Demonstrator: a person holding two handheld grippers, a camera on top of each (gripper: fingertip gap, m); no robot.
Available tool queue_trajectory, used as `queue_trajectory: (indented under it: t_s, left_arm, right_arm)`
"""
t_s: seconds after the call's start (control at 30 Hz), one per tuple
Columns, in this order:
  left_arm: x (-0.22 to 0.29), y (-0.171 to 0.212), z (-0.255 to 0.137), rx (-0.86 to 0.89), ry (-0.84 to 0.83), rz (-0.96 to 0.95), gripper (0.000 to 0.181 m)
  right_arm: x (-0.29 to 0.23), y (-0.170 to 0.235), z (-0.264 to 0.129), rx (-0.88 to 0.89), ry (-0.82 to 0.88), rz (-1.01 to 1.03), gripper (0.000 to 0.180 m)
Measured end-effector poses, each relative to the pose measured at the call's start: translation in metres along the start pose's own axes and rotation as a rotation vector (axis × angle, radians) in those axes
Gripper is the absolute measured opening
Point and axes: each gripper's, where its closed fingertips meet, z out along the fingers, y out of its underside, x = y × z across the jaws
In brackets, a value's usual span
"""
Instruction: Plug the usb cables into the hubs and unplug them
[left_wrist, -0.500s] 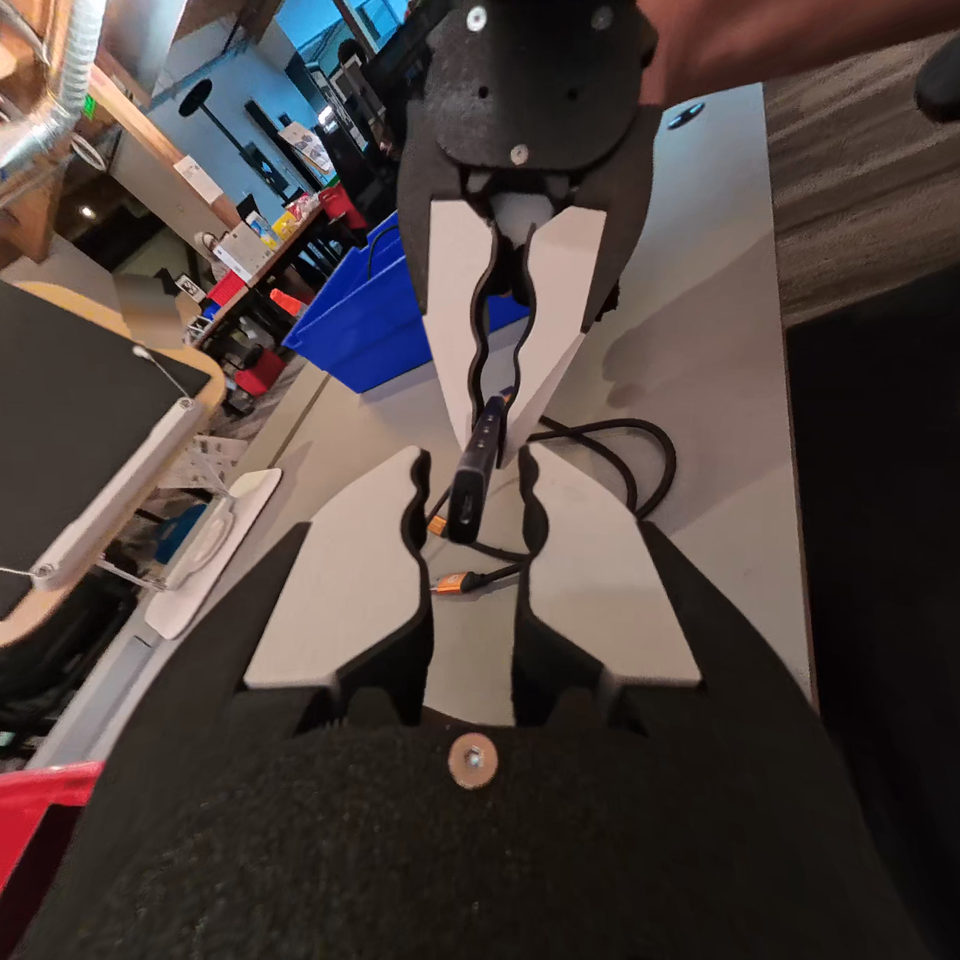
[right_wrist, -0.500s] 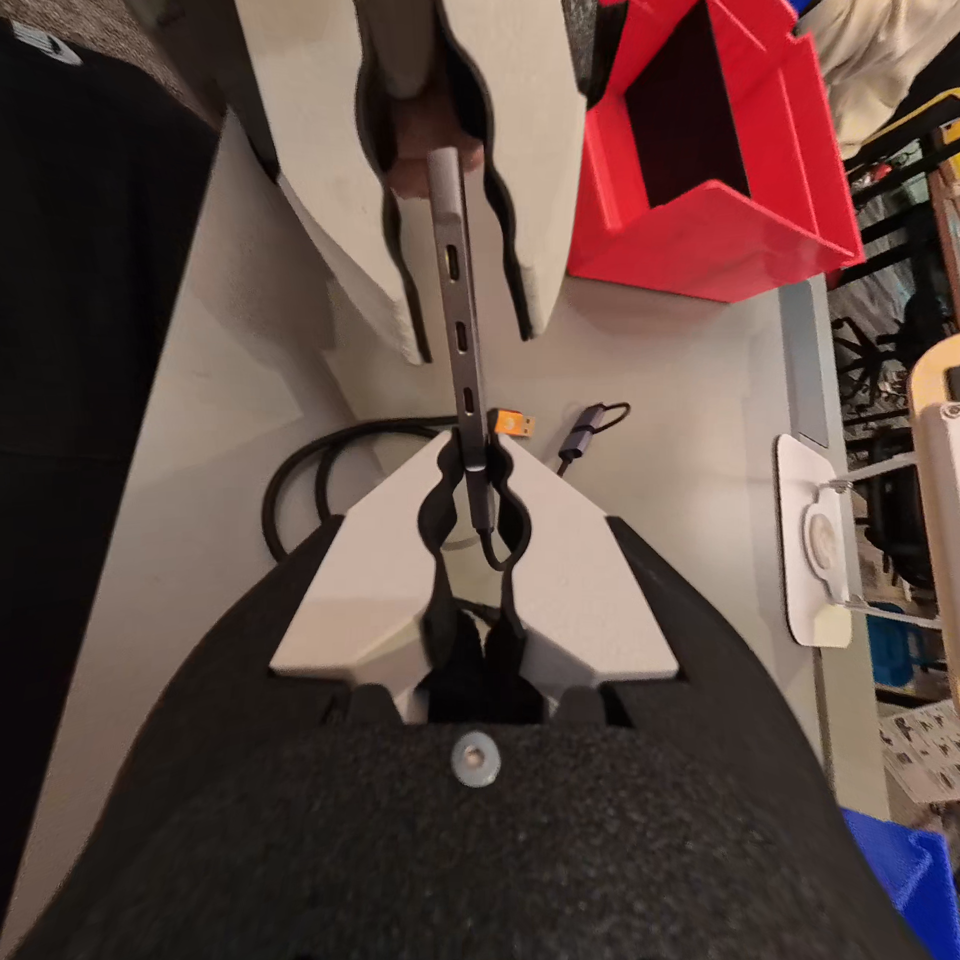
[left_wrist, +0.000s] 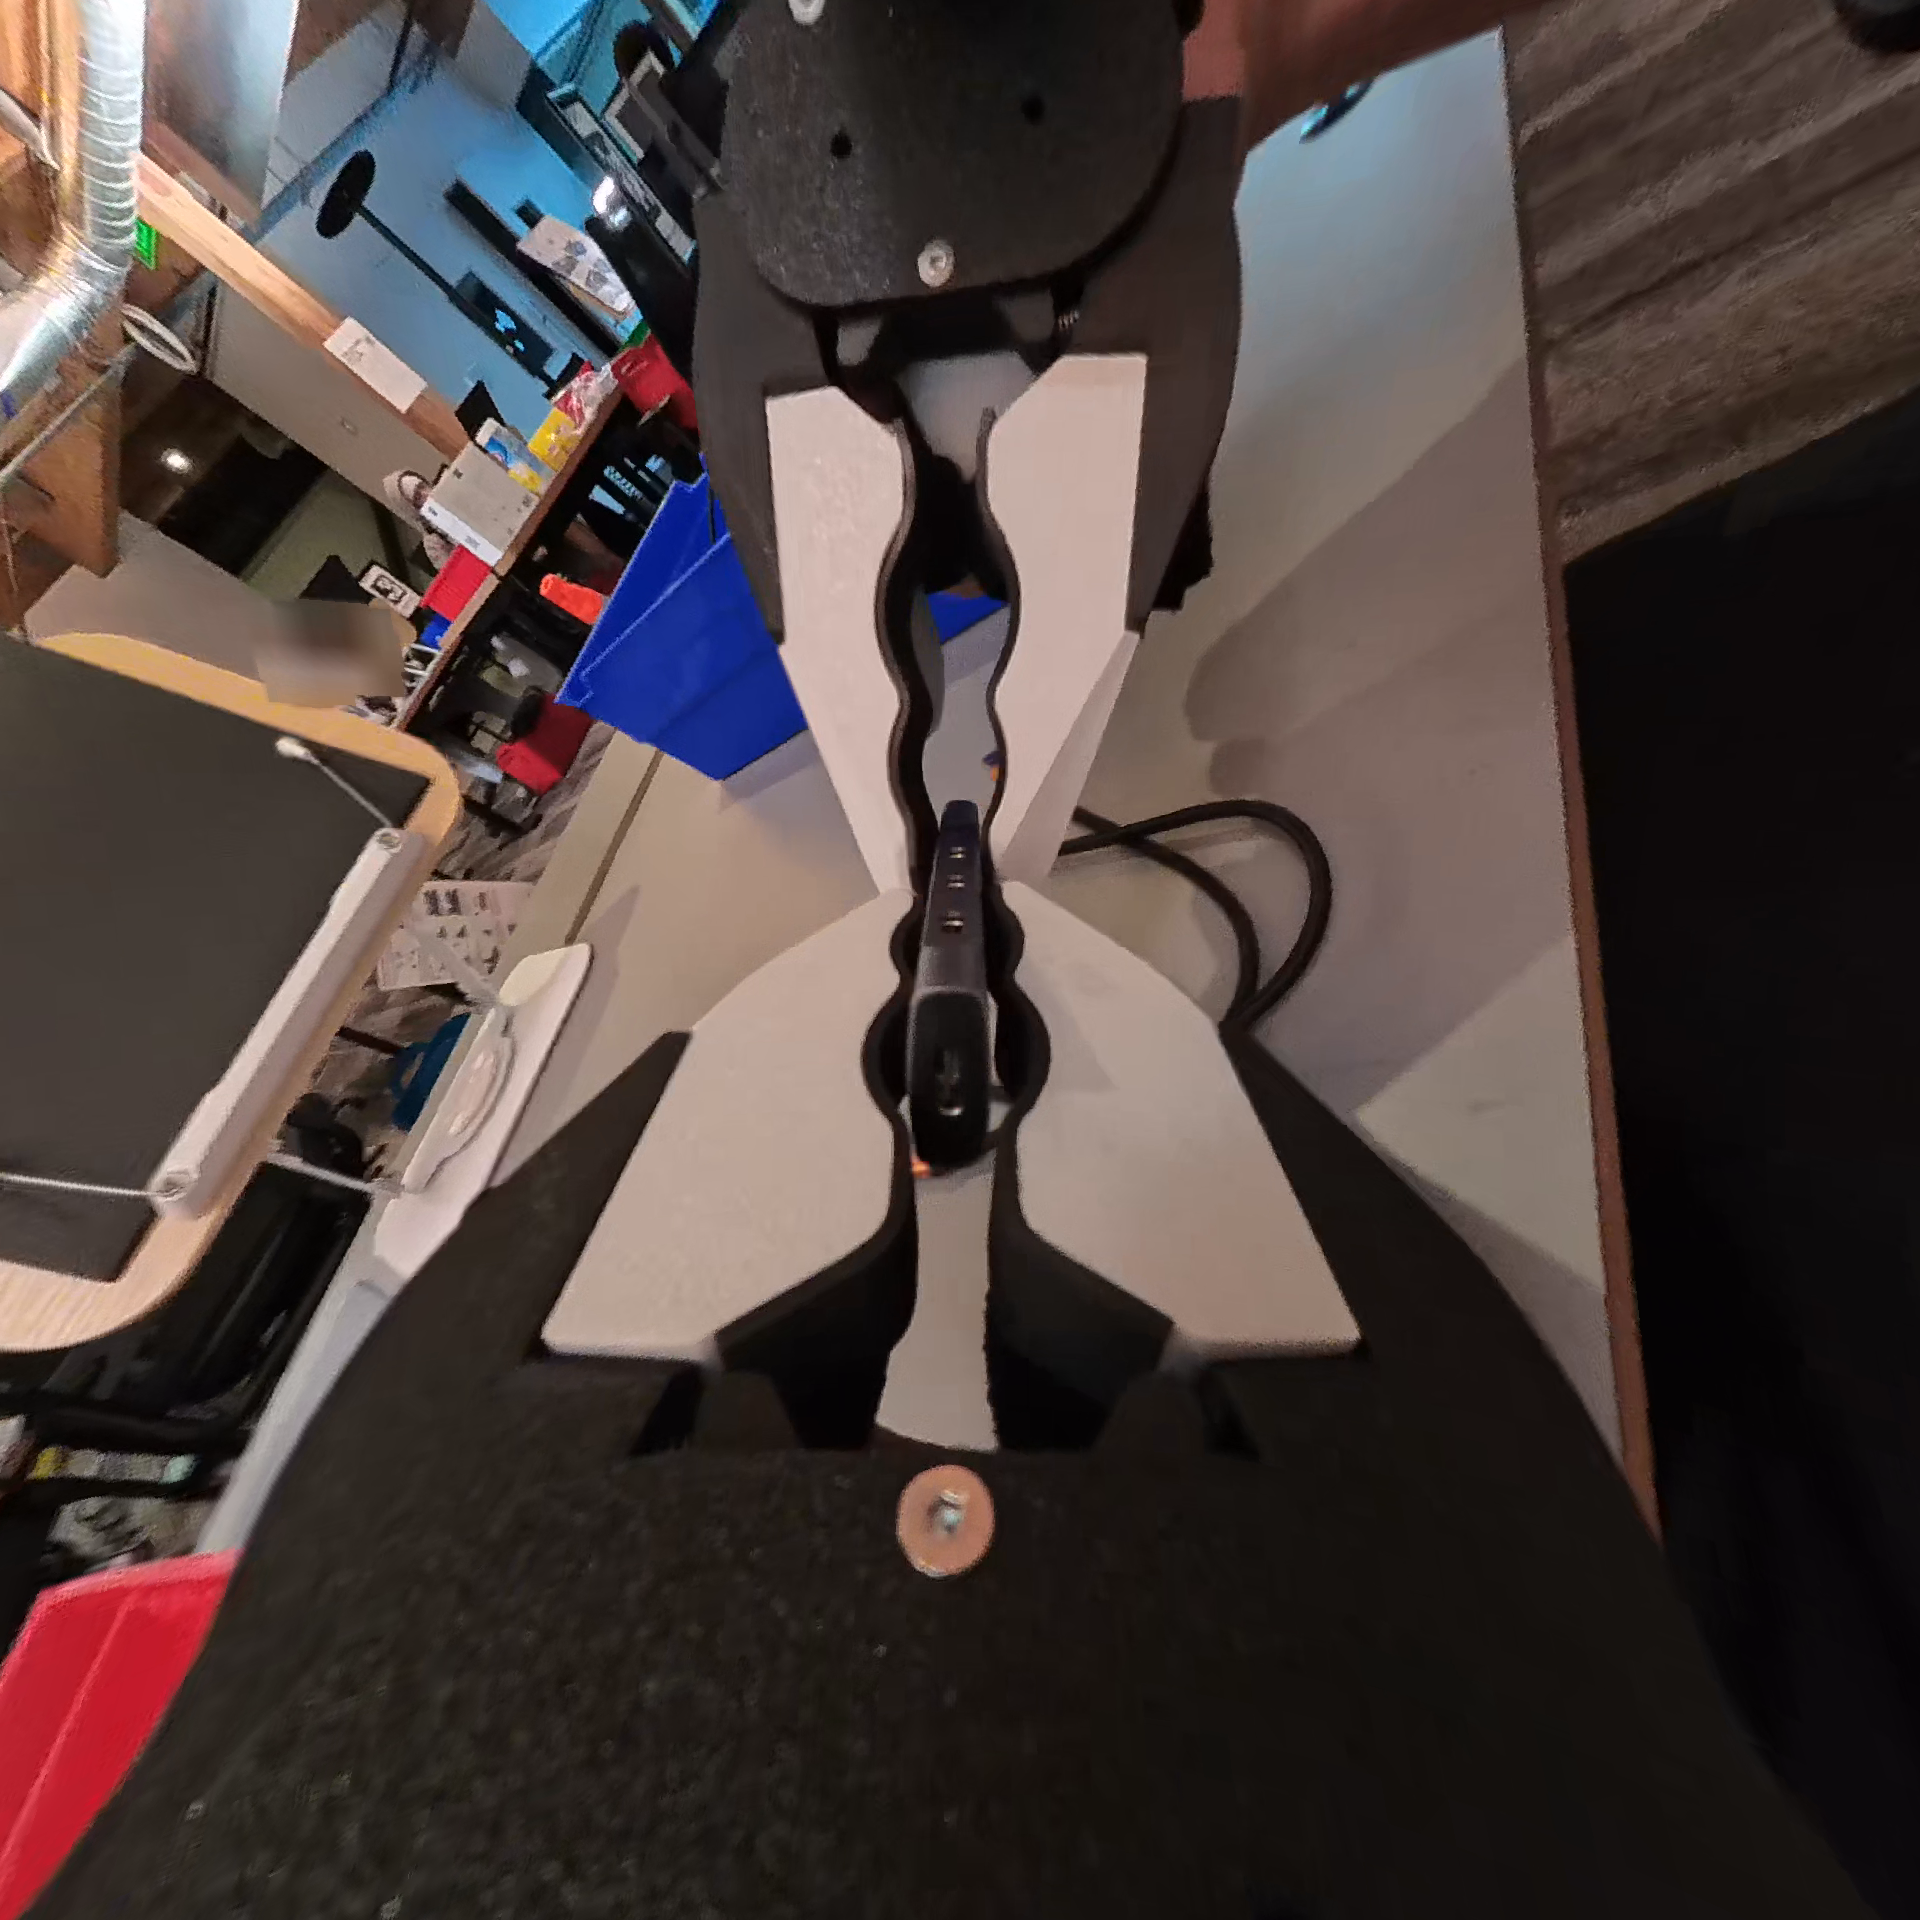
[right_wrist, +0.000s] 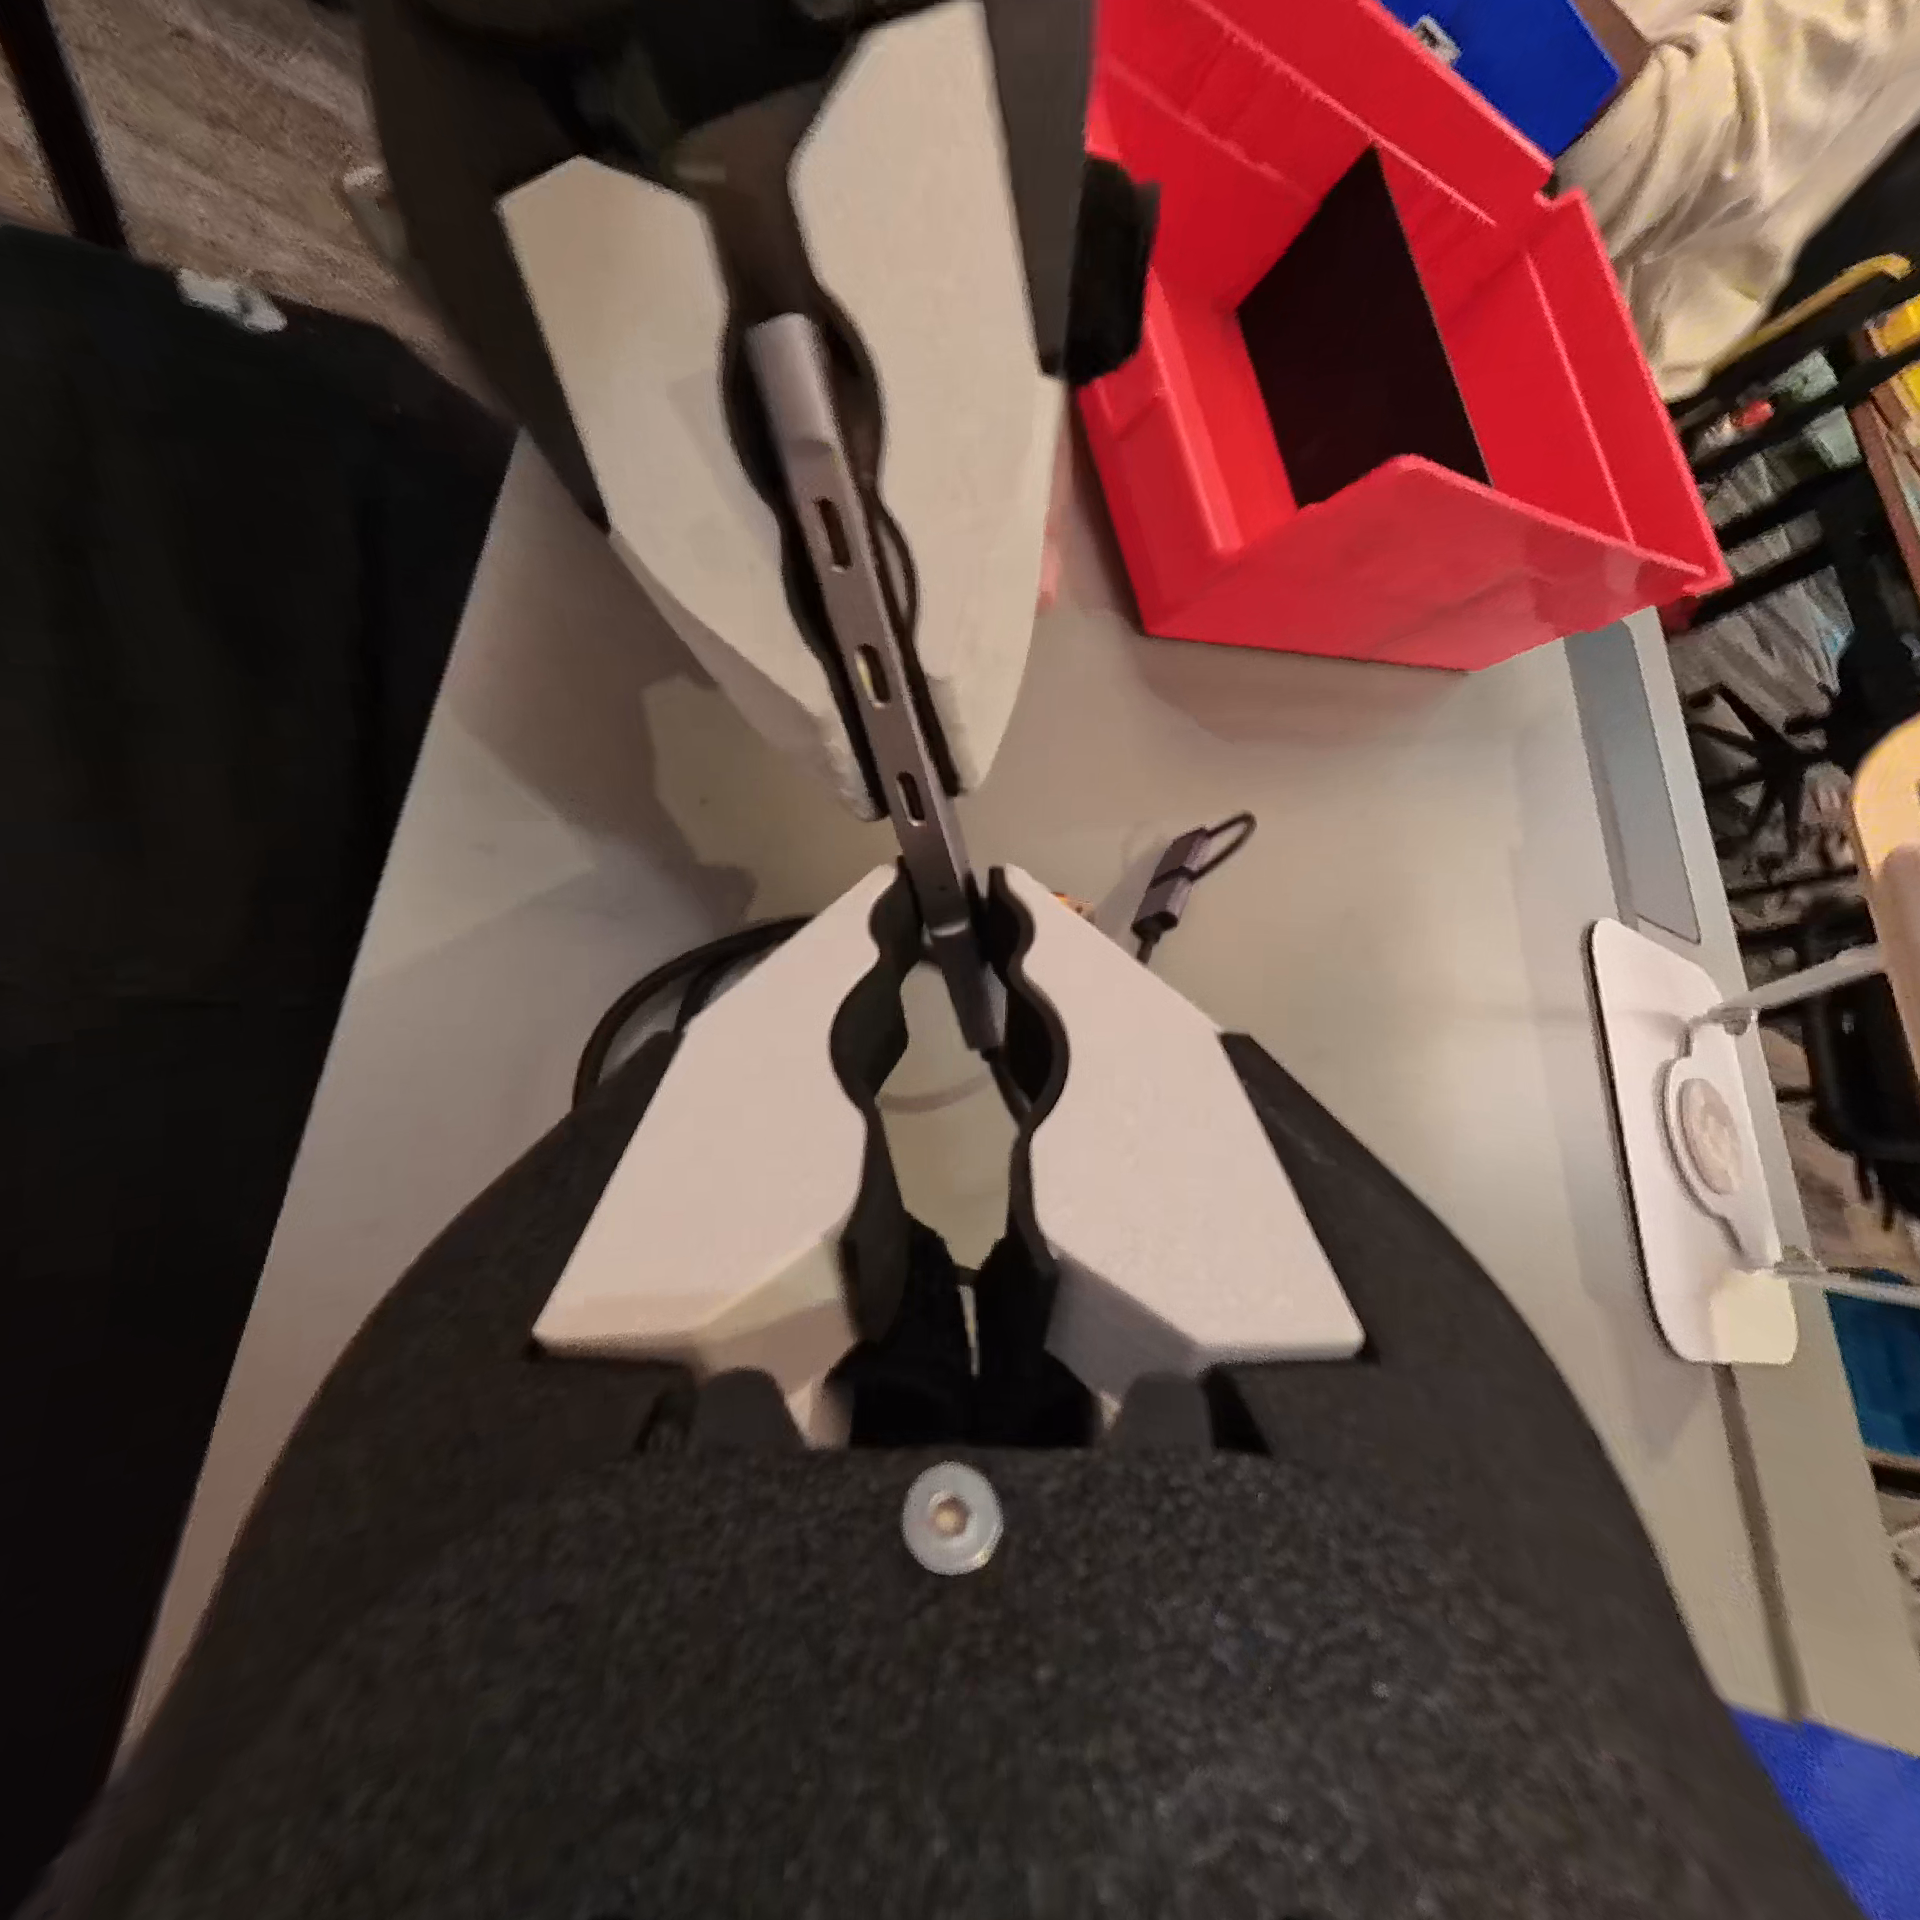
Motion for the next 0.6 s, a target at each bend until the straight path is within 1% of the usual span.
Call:
queue_trajectory:
  t_s: [0.07,0.13,0.23,0.3,0.37,0.43,0.53,0.6]
  left_arm:
    - [-0.01,0.003,-0.003,-0.031,-0.058,0.037,0.01]
    - [-0.025,0.008,-0.009,-0.058,-0.13,0.029,0.01]
    - [-0.044,0.017,-0.015,-0.077,-0.222,0.007,0.01]
    - [-0.053,0.022,-0.016,-0.08,-0.282,-0.011,0.01]
    - [-0.06,0.028,-0.016,-0.095,-0.323,-0.047,0.01]
    - [-0.063,0.032,-0.016,-0.098,-0.336,-0.107,0.009]
    - [-0.067,0.033,-0.017,-0.09,-0.346,-0.168,0.01]
    - [-0.068,0.033,-0.018,-0.086,-0.351,-0.18,0.01]
  right_arm:
    - [0.013,0.002,-0.004,0.005,0.06,0.071,0.016]
    - [0.032,0.013,-0.012,-0.024,0.119,0.15,0.021]
    - [0.062,0.044,-0.016,-0.122,0.241,0.344,0.022]
    - [0.075,0.065,-0.012,-0.184,0.331,0.508,0.023]
    - [0.066,0.07,0.005,-0.177,0.297,0.71,0.027]
    - [0.054,0.077,0.026,-0.232,0.285,0.851,0.034]
    - [0.049,0.09,0.041,-0.362,0.379,0.871,0.036]
    - [0.044,0.088,0.05,-0.38,0.388,0.901,0.035]
